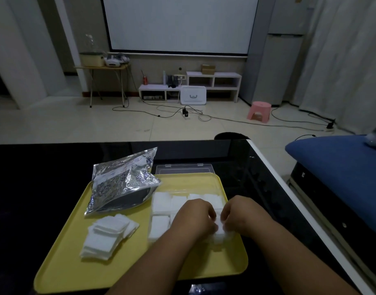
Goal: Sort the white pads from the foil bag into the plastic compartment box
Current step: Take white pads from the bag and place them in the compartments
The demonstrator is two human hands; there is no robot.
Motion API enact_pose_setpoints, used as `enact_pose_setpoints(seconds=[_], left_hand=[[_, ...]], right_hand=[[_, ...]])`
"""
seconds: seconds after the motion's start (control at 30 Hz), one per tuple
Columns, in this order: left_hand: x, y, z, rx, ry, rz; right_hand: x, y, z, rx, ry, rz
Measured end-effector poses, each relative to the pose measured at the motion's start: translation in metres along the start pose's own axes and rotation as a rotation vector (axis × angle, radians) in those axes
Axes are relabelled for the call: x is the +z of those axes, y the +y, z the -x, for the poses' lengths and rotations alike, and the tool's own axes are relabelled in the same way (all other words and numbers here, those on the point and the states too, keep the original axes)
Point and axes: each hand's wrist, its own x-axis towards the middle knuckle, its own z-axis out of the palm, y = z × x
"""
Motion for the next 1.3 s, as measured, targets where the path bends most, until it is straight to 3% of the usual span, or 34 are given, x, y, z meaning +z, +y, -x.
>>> enact_pose_setpoints(seconds=[0.3,0.8,1.3], left_hand=[[-0.001,0.005,-0.002,0.034,-0.071,-0.155],[0.000,-0.008,0.000,0.021,0.015,-0.054],[-0.034,-0.041,0.013,0.014,0.177,0.099]], right_hand=[[0.010,-0.006,-0.005,-0.009,0.019,0.099],[0.008,-0.001,-0.010,-0.011,0.075,0.068],[-0.004,-0.022,0.004,-0.187,0.255,-0.080]])
